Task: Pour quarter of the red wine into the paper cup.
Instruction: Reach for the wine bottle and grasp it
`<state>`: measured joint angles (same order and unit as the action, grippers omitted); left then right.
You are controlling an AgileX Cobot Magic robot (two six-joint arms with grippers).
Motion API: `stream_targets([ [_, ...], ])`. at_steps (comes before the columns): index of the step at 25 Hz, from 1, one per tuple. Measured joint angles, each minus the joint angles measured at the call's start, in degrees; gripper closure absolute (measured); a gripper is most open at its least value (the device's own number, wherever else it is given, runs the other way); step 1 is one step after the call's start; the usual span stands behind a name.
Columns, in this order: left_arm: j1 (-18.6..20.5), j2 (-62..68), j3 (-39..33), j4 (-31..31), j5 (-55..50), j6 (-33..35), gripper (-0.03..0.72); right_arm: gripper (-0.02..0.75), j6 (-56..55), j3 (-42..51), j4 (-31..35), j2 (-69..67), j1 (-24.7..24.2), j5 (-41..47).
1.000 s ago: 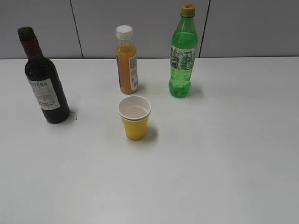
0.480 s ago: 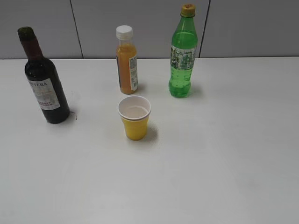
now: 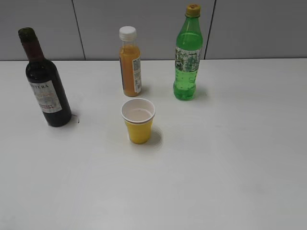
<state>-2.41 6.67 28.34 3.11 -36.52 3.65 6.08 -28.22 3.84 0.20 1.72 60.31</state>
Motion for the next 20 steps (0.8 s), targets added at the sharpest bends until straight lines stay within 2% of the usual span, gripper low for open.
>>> stream_targets([
  [10,0.00,25.59,-0.12,-0.36,41.19,0.37,0.041,0.144,0.00,0.00,0.00,0.00,0.00,0.00],
  [14,0.00,38.19,-0.40,-0.36,51.81,-0.29,0.049,0.144,0.00,0.00,0.00,0.00,0.00,0.00],
  [16,-0.53,44.04,-2.32,-0.36,59.04,-3.18,0.051,0.144,0.00,0.00,0.00,0.00,0.00,0.00],
  [20,-3.27,51.39,-10.90,-1.32,72.85,-7.40,0.059,0.144,0.00,0.00,0.00,0.00,0.00,0.00],
])
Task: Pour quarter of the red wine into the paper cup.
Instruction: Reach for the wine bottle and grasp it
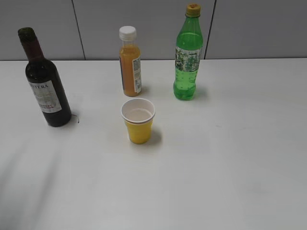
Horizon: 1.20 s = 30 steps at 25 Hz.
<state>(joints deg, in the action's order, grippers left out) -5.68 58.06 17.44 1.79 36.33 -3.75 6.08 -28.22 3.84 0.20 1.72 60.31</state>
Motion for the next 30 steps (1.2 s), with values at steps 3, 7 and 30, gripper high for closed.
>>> stream_targets([
  [3,-2.24,4.17,-5.59,-0.97,5.09,-0.67,0.064,0.144,0.00,0.00,0.03,0.00,0.00,0.00],
  [7,-2.54,10.94,-7.33,-4.72,10.66,-0.78,0.069,0.144,0.00,0.00,0.03,0.00,0.00,0.00],
  [30,-2.73,51.26,2.81,-2.14,33.02,2.79,0.000,0.144,0.00,0.00,0.03,0.00,0.00,0.00],
])
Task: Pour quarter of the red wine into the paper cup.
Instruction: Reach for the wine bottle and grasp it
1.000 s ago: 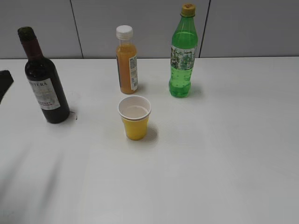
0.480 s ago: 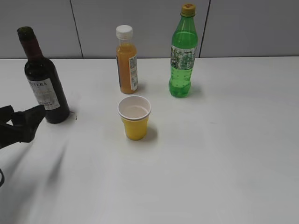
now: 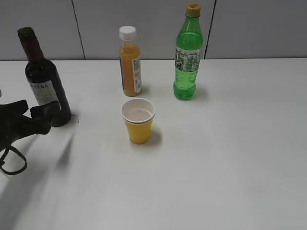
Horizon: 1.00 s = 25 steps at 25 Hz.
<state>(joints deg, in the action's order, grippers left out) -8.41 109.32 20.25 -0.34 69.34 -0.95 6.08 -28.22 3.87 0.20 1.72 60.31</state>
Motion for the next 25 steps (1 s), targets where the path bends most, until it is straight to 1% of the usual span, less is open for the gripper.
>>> stream_targets([
  [11,0.00,8.40,9.61,0.92,0.00,0.95,0.000,0.144,0.00,0.00,0.00,0.00,0.00,0.00],
  [25,0.00,17.06,18.57,1.89,0.00,0.95,0.001,0.144,0.00,0.00,0.00,0.00,0.00,0.00],
])
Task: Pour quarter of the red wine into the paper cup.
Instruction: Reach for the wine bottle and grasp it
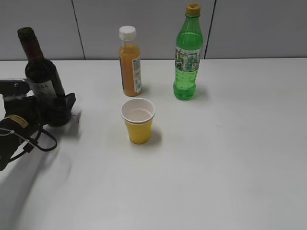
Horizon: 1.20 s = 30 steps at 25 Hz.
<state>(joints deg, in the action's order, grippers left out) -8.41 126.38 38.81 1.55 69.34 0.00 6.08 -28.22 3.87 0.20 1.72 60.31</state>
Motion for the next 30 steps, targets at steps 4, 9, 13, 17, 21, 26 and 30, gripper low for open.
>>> stream_targets([
  [4,0.00,1.02,1.34,0.28,0.00,0.00,0.005,0.144,0.00,0.00,0.00,0.00,0.00,0.00],
  [9,0.00,1.02,1.41,0.60,0.00,0.00,0.009,0.144,0.00,0.00,0.00,0.00,0.00,0.00],
  [13,0.00,1.02,1.41,0.60,0.00,0.00,0.015,0.144,0.00,0.00,0.00,0.00,0.00,0.00],
  [17,-0.19,0.56,0.74,1.38,0.00,0.84,0.019,0.144,0.00,0.00,0.00,0.00,0.00,0.00],
  [21,-0.19,-1.38,-1.08,3.50,-0.05,1.80,0.020,0.144,0.00,0.00,0.00,0.00,0.00,0.00],
  [26,-0.19,-1.81,-1.08,3.51,-0.01,1.87,0.024,0.144,0.00,0.00,0.00,0.00,0.00,0.00],
  [30,-0.19,-1.81,-0.71,3.45,-0.01,1.87,0.027,0.144,0.00,0.00,0.00,0.00,0.00,0.00],
])
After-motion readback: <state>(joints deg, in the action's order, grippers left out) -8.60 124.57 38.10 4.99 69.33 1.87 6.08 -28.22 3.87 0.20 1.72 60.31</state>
